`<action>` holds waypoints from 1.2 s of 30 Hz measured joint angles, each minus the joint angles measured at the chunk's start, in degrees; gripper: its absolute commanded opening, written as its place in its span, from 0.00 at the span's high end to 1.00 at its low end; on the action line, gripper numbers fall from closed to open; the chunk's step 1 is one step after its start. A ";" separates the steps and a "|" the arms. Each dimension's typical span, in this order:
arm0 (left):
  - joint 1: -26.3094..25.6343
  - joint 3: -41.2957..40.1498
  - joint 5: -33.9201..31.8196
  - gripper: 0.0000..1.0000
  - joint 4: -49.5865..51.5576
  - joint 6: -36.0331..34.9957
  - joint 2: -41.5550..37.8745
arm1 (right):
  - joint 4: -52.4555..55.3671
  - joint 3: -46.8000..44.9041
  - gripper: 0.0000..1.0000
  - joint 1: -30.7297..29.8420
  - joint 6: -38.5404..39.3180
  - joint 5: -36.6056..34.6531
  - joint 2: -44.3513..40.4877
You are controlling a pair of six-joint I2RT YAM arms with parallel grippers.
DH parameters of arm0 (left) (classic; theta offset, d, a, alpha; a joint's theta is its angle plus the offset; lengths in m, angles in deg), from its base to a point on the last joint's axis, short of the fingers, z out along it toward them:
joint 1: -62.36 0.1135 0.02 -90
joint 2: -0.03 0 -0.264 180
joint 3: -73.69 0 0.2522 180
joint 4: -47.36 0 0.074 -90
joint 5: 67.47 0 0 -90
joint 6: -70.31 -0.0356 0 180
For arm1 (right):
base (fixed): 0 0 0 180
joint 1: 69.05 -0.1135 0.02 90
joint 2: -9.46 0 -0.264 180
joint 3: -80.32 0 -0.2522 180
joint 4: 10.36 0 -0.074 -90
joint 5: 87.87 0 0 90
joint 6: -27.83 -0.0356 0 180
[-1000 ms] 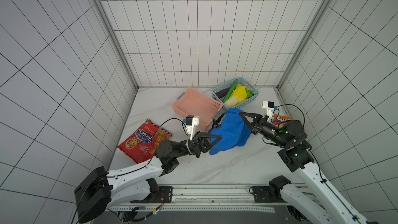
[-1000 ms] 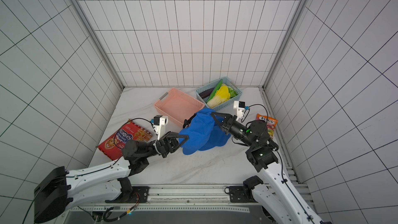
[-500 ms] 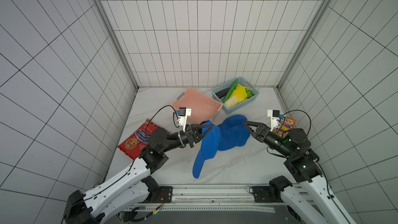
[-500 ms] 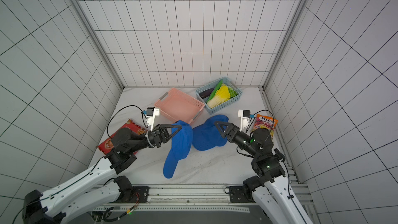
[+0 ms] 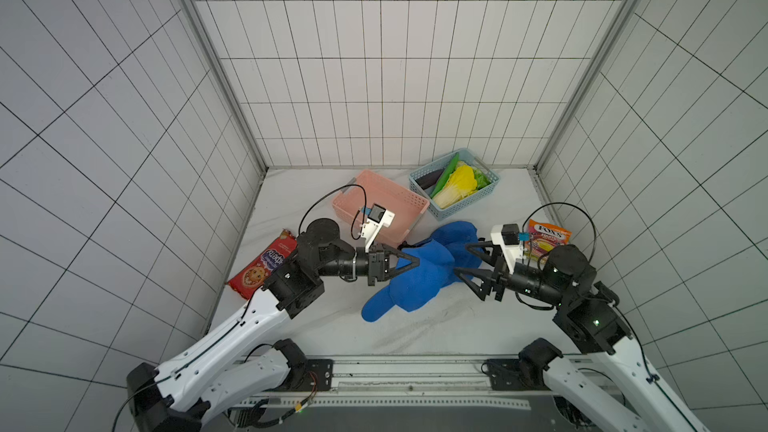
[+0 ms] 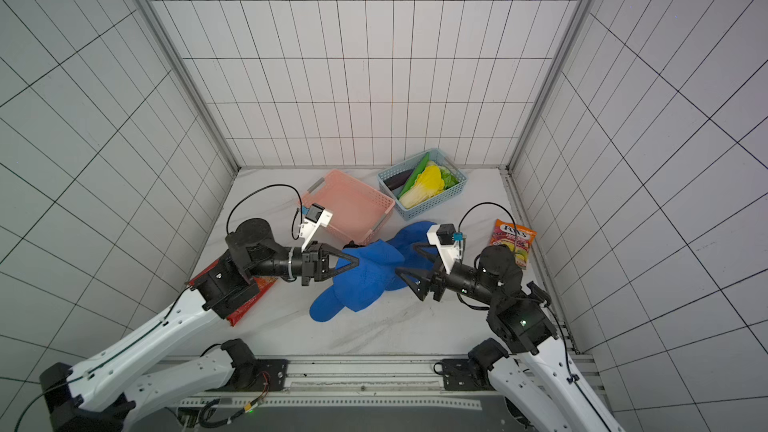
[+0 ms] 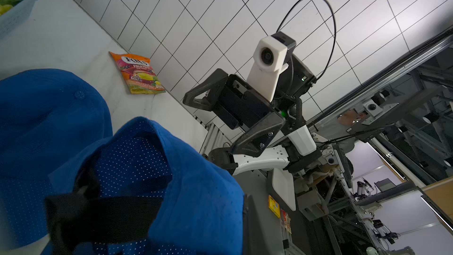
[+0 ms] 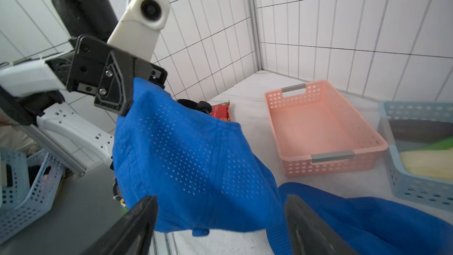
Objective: Turn the baseball cap inside out
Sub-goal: Place the baseball cap at the center of the board.
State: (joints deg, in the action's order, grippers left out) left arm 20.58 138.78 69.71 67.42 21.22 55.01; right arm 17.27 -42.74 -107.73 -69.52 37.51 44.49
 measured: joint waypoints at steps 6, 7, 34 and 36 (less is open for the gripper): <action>0.00 1.68 3.52 1.00 0.87 -0.02 3.87 | 2.43 4.04 0.22 -10.21 6.64 -2.84 6.54; 0.00 1.92 3.91 1.00 0.87 -0.02 4.15 | 2.71 4.09 0.24 -11.21 7.34 -3.30 7.19; 16.02 -20.22 -12.37 0.01 -8.83 5.62 -10.14 | 4.20 9.03 1.00 -17.97 -17.09 -27.54 5.29; 16.09 -23.43 -11.93 0.02 -11.13 6.91 -11.39 | 4.50 10.60 1.00 -17.97 -19.67 -30.32 4.90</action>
State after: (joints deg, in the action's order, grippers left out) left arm 36.67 115.35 57.78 56.30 28.12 43.62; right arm 21.78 -32.14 -125.69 -89.19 7.19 49.38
